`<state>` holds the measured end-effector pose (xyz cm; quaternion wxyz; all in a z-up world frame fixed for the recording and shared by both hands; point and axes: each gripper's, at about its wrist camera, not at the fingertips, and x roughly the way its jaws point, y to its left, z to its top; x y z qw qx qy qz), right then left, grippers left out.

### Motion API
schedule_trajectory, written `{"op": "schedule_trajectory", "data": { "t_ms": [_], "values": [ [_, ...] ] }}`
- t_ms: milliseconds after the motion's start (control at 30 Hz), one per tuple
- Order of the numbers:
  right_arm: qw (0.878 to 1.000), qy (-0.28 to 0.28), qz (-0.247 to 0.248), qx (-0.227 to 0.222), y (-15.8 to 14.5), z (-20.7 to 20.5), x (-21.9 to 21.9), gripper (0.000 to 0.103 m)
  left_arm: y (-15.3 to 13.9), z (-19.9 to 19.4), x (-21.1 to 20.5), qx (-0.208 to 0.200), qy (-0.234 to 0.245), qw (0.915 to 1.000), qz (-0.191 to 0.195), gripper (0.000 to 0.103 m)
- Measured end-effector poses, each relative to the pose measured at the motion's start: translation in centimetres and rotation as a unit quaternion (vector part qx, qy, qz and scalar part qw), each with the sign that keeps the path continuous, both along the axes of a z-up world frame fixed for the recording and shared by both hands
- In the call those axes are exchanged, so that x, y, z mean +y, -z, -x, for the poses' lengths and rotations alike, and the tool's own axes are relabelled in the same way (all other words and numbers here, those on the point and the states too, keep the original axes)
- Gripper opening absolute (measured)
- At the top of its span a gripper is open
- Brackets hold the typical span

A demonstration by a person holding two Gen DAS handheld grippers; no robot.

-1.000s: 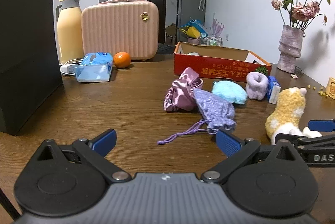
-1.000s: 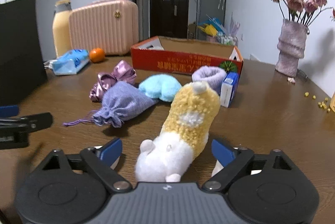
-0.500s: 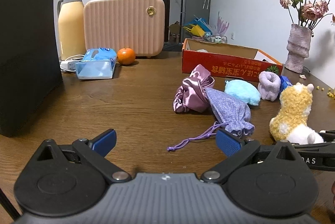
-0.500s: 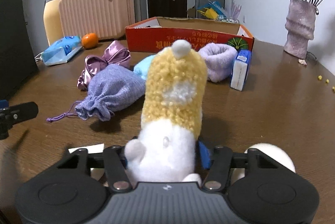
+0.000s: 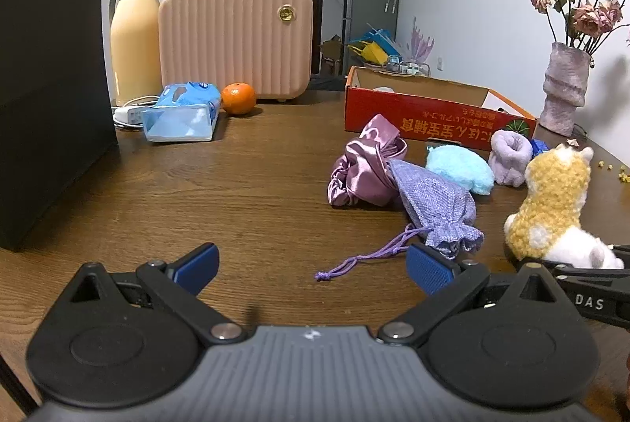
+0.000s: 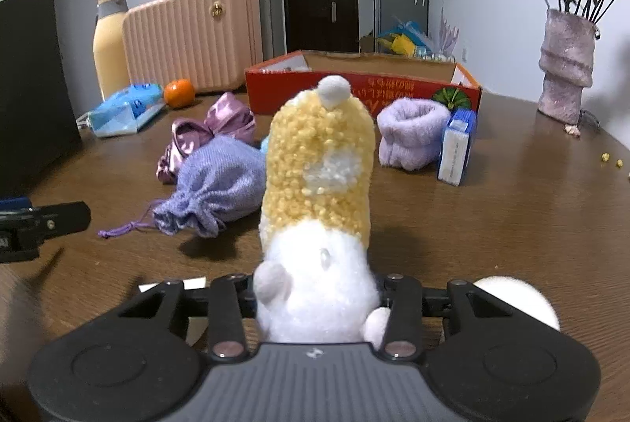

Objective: Organize soft objects
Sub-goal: 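Close the left gripper on the white foam wedge while the right holds the plush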

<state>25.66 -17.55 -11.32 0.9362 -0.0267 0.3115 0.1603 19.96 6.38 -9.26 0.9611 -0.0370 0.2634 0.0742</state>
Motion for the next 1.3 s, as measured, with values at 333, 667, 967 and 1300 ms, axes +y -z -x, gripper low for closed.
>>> {"op": "schedule_trajectory", "data": {
  "t_ms": [333,667,967,1300],
  "values": [
    [0.998,0.002,-0.027,-0.049,-1.9,2.5,-1.8,0.041,-0.8,0.6,-1.9,-0.005,0.014,0.9999,-0.003,0.103],
    [0.996,0.015,-0.044,-0.072,-2.8,3.7,-4.8,0.041,-1.2,0.8,-5.1,0.004,0.044,0.999,-0.004,0.103],
    [0.995,0.029,-0.057,-0.08,-3.0,4.3,-7.4,0.041,-0.9,0.6,-7.4,0.023,0.074,0.997,0.003,0.103],
    [0.994,0.036,-0.067,-0.075,-2.3,4.6,-9.2,0.041,0.7,-0.9,-9.3,0.064,0.09,0.9939,0.005,0.103]
  ]
}}
